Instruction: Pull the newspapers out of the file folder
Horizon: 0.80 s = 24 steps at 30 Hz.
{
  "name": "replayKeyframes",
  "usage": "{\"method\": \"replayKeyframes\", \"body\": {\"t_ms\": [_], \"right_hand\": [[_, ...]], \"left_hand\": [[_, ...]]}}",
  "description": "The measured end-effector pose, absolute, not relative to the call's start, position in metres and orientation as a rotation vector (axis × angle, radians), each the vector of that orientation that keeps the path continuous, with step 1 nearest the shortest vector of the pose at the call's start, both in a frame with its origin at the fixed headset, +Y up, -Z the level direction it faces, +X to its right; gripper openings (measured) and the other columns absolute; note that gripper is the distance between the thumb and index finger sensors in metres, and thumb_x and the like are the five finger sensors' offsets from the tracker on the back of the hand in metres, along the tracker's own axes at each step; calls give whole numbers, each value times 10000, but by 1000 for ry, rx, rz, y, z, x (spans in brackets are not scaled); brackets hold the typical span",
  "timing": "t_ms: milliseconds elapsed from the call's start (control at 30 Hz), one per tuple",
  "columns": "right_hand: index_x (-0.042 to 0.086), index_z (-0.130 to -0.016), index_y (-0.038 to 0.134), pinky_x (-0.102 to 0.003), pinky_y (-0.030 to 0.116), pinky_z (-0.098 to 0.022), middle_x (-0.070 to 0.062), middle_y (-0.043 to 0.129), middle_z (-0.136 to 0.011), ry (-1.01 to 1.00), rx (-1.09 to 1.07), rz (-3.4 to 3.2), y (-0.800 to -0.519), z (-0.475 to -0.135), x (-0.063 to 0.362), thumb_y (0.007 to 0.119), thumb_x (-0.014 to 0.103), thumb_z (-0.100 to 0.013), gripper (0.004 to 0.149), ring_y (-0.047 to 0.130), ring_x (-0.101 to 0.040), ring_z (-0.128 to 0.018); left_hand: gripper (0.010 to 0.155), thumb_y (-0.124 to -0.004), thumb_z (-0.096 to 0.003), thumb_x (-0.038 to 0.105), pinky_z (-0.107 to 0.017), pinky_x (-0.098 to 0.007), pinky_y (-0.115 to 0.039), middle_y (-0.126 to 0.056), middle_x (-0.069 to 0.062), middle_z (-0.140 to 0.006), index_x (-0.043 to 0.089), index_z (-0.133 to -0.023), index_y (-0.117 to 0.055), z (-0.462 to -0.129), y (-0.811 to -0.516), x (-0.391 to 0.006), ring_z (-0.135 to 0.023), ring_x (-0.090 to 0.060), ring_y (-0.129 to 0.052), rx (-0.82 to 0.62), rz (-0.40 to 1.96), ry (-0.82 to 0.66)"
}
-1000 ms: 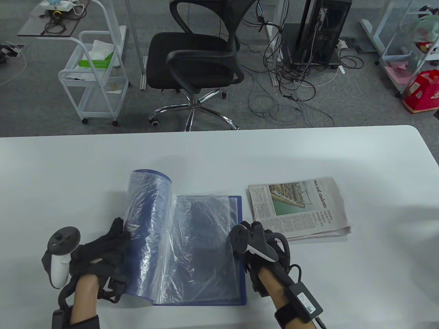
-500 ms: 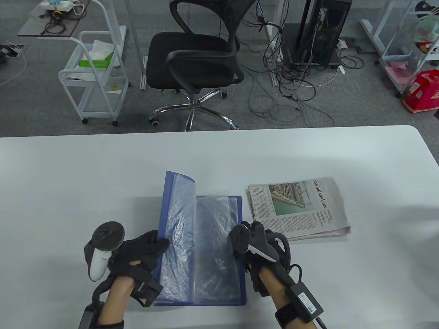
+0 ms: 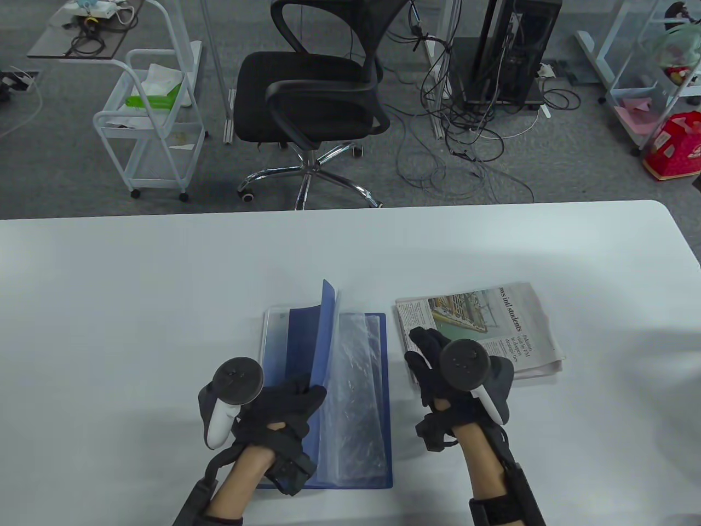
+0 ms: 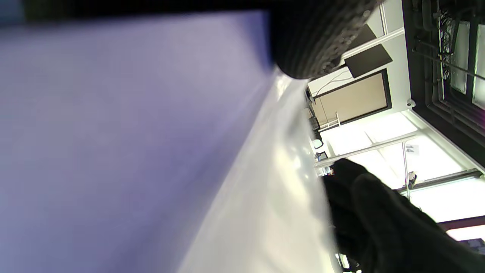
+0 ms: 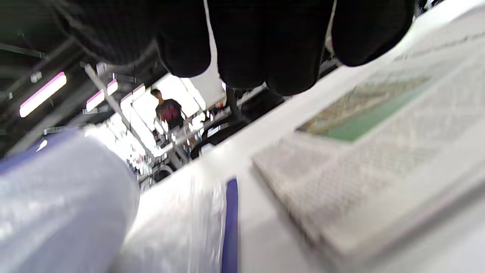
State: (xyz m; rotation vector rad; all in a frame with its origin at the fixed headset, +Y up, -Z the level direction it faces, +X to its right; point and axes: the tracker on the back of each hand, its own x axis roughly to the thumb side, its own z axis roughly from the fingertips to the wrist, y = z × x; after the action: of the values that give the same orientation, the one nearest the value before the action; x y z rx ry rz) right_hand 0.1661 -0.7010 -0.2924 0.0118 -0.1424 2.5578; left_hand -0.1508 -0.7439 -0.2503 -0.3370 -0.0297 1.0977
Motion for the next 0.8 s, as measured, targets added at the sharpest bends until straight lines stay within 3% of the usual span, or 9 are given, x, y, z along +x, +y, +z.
{"method": "replayKeyframes", "body": {"t_ms": [67, 167, 233, 500, 733, 767, 800], "right_hand": [[270, -924, 744, -621, 718, -573, -118, 813, -982, -186, -10, 2537, -699, -292, 174, 744, 480, -405, 560, 882, -410, -853], [269, -926, 743, -627, 713, -573, -125, 808, -985, -182, -21, 2535, -698, -293, 179, 741, 484, -406, 562, 876, -419, -855], [271, -928, 741, -630, 709, -575, -125, 804, -988, -198, -27, 2542, -697, -293, 181, 741, 484, -406, 564, 870, -419, -859], [295, -928, 743, -639, 680, -602, -113, 781, -1010, -222, -15, 2603, -697, -292, 178, 740, 491, -406, 557, 833, -422, -896], [329, -935, 725, -648, 628, -646, -81, 738, -1048, -324, 35, 2708, -693, -287, 166, 742, 504, -403, 561, 758, -412, -961], [330, -938, 722, -648, 625, -649, -79, 733, -1052, -337, 39, 2717, -693, -287, 165, 742, 506, -402, 564, 755, -410, -965], [337, -937, 720, -648, 618, -655, -76, 728, -1056, -365, 47, 2740, -692, -285, 162, 743, 507, -400, 564, 746, -408, -974]], "left_hand": [[507, -782, -502, 393, -297, -436, -978, -1120, -126, -700, 104, -908, -879, -252, -746, -141, -332, -262, -1201, -361, 1089, -34], [679, -704, -511, 510, -524, -621, -827, -924, -285, -944, 72, -1026, -770, -246, -751, -123, -736, -517, -1008, -461, 1099, -43], [675, -715, -497, 471, -501, -633, -831, -917, -319, -942, 35, -1007, -790, -238, -754, -118, -714, -539, -1020, -365, 977, 17], [687, -739, -490, 437, -580, -695, -673, -792, -337, -1037, 33, -1046, -750, -232, -742, -121, -839, -621, -837, -353, 969, -123], [673, -792, -470, 437, -646, -712, -596, -773, -250, -1101, 124, -1065, -756, -229, -699, -163, -937, -614, -745, -29, 747, -167], [670, -793, -470, 438, -659, -719, -568, -762, -242, -1111, 135, -1067, -756, -229, -697, -166, -956, -613, -719, -10, 729, -174], [671, -790, -470, 447, -691, -742, -446, -686, -204, -1161, 163, -1076, -747, -228, -694, -173, -1030, -592, -594, 24, 689, -177]]}}
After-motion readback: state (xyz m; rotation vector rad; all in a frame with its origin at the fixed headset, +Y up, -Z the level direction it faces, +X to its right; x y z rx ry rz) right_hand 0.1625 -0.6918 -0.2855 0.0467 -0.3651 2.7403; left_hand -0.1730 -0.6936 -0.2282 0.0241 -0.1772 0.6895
